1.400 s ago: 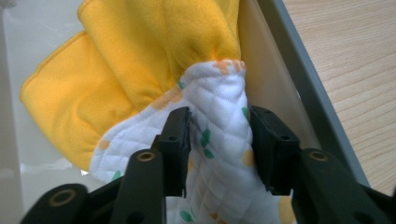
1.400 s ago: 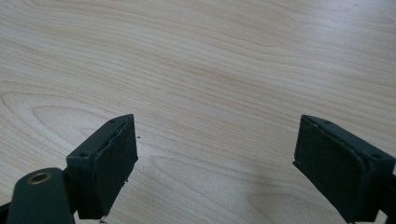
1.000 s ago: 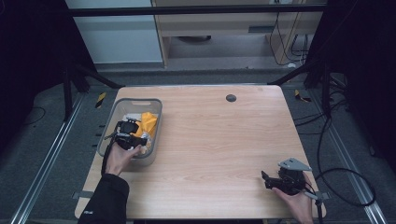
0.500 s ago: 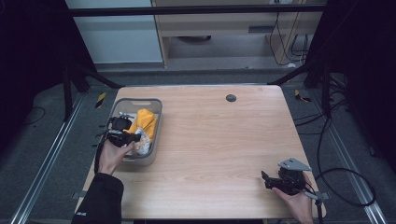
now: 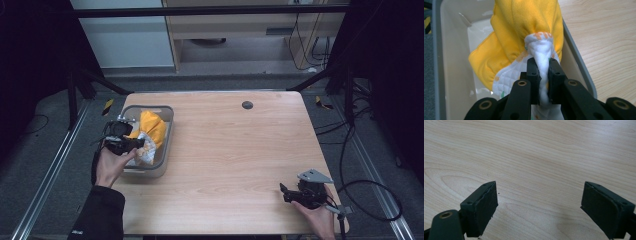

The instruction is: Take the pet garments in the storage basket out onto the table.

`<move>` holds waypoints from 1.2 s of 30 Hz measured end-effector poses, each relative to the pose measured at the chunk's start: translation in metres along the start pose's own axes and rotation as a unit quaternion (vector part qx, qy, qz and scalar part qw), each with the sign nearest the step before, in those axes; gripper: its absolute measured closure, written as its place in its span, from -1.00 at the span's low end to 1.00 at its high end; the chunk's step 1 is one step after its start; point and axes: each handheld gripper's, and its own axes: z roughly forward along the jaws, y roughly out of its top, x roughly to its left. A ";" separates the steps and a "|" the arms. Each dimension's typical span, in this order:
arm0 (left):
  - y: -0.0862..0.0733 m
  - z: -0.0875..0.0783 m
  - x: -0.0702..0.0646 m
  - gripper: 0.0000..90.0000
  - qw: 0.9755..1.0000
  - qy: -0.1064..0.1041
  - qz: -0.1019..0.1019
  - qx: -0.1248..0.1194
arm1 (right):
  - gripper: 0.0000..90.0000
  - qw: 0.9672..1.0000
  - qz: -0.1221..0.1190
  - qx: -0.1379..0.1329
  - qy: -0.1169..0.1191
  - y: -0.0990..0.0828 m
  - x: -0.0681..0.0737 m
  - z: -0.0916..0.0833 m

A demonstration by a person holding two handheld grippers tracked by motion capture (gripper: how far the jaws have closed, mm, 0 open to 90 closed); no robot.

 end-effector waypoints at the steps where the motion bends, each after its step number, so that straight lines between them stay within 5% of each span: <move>1: 0.001 -0.005 -0.001 0.82 1.000 -0.001 0.002 -0.006 | -0.70 1.000 0.002 0.001 0.001 0.000 0.000 0.000; 23: 0.008 -0.049 -0.016 0.83 0.998 -0.028 0.034 -0.040 | -0.70 1.000 0.001 -0.002 -0.001 0.000 0.001 -0.001; 36: 0.011 -0.059 -0.035 0.83 0.996 -0.051 0.056 -0.049 | -0.70 1.000 -0.004 -0.004 -0.002 0.000 0.000 -0.001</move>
